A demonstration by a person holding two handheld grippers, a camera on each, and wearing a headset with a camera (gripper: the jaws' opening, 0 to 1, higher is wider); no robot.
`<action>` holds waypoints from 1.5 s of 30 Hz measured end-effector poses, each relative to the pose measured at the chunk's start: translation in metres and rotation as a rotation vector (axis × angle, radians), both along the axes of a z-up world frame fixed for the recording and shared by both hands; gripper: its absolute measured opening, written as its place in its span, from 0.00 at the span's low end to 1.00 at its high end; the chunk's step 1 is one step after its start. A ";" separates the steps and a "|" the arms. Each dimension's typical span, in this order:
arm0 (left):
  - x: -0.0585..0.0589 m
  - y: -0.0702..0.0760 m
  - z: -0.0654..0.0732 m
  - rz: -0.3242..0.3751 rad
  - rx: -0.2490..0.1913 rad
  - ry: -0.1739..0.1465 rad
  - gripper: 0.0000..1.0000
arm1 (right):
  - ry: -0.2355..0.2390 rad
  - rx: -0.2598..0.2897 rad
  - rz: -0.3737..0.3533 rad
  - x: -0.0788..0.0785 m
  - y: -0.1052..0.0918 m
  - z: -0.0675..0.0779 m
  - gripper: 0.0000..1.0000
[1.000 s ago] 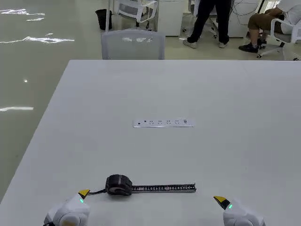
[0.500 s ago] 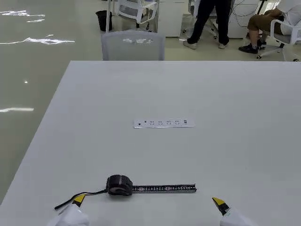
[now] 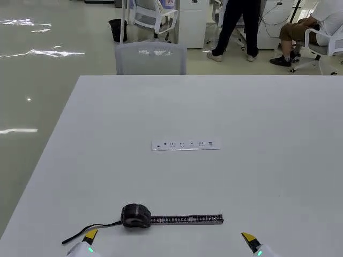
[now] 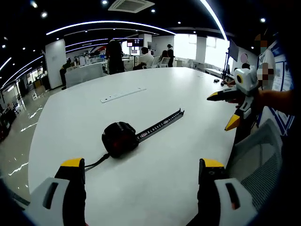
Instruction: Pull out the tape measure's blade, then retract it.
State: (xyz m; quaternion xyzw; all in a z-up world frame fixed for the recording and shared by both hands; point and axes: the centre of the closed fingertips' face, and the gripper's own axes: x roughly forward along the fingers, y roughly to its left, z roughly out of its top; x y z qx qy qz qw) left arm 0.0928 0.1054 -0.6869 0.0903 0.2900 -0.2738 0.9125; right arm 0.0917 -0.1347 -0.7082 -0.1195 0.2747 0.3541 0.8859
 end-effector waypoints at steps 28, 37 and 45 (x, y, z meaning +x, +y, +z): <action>0.007 -0.012 -0.017 0.082 -0.056 0.021 0.99 | 0.027 -0.001 0.019 -0.003 -0.006 -0.014 0.99; 0.028 -0.009 -0.018 0.160 -0.041 -0.011 0.99 | 0.016 0.062 0.059 0.007 -0.005 -0.005 0.93; 0.037 -0.008 -0.029 0.192 -0.022 0.003 0.99 | 0.007 0.053 0.095 0.024 -0.010 -0.007 0.86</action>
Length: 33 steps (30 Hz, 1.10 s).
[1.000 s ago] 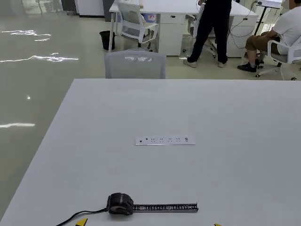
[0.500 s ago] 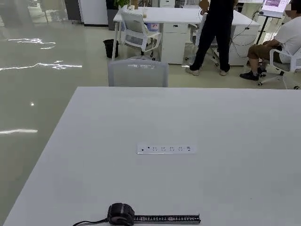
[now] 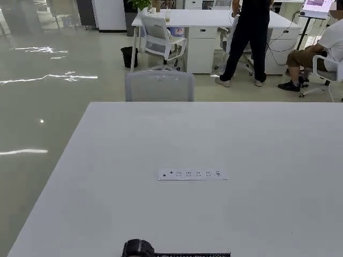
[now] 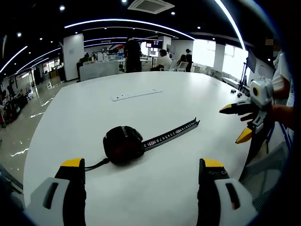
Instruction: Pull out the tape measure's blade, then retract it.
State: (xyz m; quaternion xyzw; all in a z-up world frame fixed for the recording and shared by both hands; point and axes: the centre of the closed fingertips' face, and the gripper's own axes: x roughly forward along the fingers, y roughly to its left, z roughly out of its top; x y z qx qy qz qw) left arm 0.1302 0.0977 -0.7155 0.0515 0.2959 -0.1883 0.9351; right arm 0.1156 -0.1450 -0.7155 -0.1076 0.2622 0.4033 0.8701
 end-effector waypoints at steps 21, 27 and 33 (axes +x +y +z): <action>0.029 -0.009 0.002 0.066 0.008 -0.023 0.96 | -0.043 -0.088 0.234 0.029 -0.009 -0.010 0.63; 0.038 -0.007 -0.007 0.078 0.016 -0.012 0.93 | -0.051 -0.106 0.302 0.038 -0.011 -0.015 0.55; 0.049 -0.008 -0.014 0.094 0.021 -0.010 0.93 | -0.058 -0.118 0.365 0.047 -0.013 -0.022 0.49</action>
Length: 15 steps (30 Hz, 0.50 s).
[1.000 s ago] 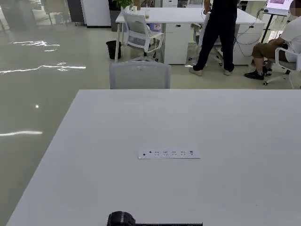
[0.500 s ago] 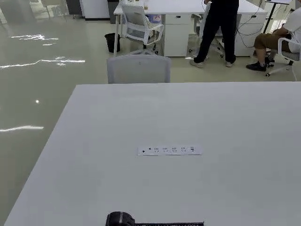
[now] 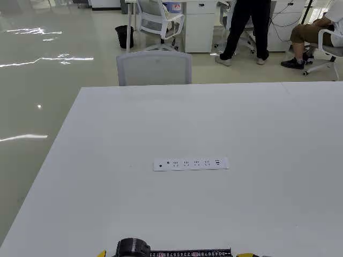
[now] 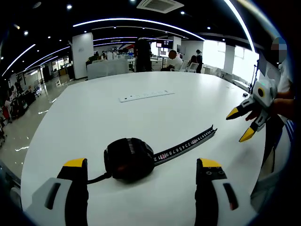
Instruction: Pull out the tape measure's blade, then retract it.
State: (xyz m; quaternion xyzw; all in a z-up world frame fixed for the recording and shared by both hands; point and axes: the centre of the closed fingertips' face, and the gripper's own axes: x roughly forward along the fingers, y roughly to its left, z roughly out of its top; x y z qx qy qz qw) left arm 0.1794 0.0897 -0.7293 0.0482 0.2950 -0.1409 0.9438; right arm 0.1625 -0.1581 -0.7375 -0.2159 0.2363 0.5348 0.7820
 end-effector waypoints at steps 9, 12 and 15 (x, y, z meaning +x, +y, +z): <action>0.010 0.003 -0.007 0.021 0.008 0.001 0.94 | -0.021 -0.049 0.069 0.018 -0.006 -0.004 0.47; 0.013 0.002 -0.006 0.034 0.008 0.002 0.94 | -0.027 -0.058 0.091 0.024 -0.008 -0.006 0.46; 0.018 0.004 -0.006 0.049 0.013 -0.006 0.94 | -0.029 -0.070 0.110 0.030 -0.009 -0.008 0.45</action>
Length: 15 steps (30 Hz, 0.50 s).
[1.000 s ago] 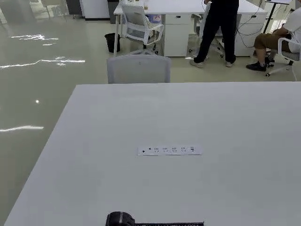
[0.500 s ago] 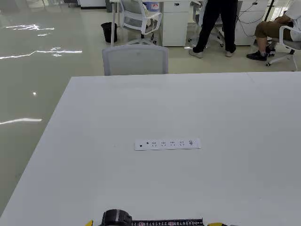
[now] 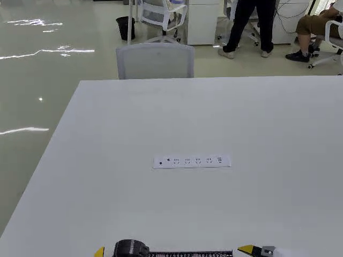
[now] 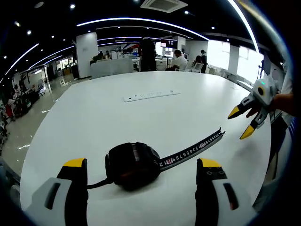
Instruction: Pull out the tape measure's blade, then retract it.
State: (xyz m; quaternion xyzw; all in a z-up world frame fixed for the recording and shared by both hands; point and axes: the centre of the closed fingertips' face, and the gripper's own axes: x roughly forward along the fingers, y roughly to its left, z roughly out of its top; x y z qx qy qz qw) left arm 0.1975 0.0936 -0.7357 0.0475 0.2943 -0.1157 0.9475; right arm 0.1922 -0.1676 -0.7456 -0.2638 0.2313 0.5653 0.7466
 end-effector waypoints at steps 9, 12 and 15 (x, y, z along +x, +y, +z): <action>0.010 0.006 0.000 0.050 0.005 -0.014 0.93 | -0.010 -0.035 0.054 0.017 -0.003 -0.012 0.42; 0.012 0.006 -0.002 0.063 -0.006 -0.003 0.90 | -0.012 -0.045 0.068 0.022 -0.004 -0.017 0.40; 0.013 0.007 -0.008 0.073 -0.007 0.011 0.88 | -0.007 -0.053 0.084 0.024 -0.004 -0.020 0.38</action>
